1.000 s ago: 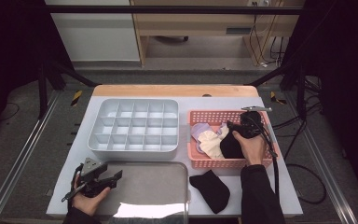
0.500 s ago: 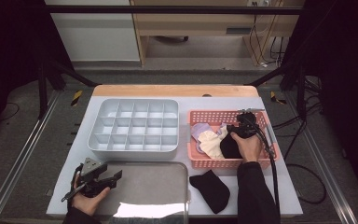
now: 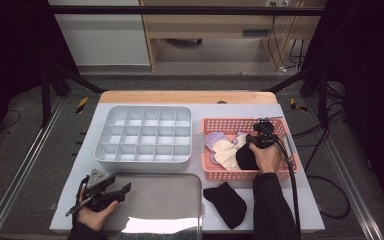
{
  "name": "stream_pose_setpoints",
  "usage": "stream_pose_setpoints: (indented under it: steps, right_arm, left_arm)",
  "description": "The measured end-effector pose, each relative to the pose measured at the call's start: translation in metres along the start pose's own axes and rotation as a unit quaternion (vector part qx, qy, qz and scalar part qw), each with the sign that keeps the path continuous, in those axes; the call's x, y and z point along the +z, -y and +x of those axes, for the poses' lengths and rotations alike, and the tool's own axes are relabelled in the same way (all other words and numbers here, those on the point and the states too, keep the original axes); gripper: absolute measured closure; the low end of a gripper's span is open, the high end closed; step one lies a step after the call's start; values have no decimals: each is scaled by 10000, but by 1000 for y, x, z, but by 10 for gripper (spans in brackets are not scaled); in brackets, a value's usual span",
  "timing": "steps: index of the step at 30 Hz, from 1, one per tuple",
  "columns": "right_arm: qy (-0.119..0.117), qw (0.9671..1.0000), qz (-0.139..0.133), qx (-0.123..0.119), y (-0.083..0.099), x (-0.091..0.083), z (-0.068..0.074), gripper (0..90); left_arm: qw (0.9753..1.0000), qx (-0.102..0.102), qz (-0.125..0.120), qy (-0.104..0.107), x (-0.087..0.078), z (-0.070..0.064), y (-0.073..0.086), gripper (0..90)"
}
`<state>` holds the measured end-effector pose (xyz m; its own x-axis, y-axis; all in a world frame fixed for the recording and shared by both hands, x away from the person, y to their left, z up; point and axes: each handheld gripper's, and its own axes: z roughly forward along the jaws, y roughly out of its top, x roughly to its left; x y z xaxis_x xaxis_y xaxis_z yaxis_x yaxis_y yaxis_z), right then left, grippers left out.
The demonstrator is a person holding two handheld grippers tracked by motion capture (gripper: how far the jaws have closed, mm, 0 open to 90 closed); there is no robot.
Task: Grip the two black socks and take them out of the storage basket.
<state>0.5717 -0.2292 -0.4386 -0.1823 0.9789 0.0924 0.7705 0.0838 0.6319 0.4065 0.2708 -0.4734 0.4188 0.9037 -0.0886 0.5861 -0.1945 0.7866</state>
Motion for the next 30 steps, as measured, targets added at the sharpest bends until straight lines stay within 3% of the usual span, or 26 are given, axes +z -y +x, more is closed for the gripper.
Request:
stream_pose_setpoints:
  steps: [6,11,14,19,22,30]
  right_arm:
    - [-54,9994,-334,122,-2,-11,-2,803]
    - [-141,9957,-916,18,-6,-30,-3,802]
    - [-321,9919,-1227,73,-6,-44,-3,803]
    - [-501,9836,-1733,-37,-7,-69,0,803]
    - [-521,9793,-1950,-165,-11,-84,5,803]
    - [-857,9659,-2380,-558,-15,-118,30,801]
  left_arm:
    - [10000,-8,-19,0,0,0,0,315]
    - [10000,0,-4,-1,0,0,0,316]
    - [10000,9,9,-3,0,-1,0,316]
    - [10000,3,8,-1,1,-1,0,317]
    - [10000,-2,11,-1,1,-1,0,318]
    - [10000,8,10,2,0,-1,0,318]
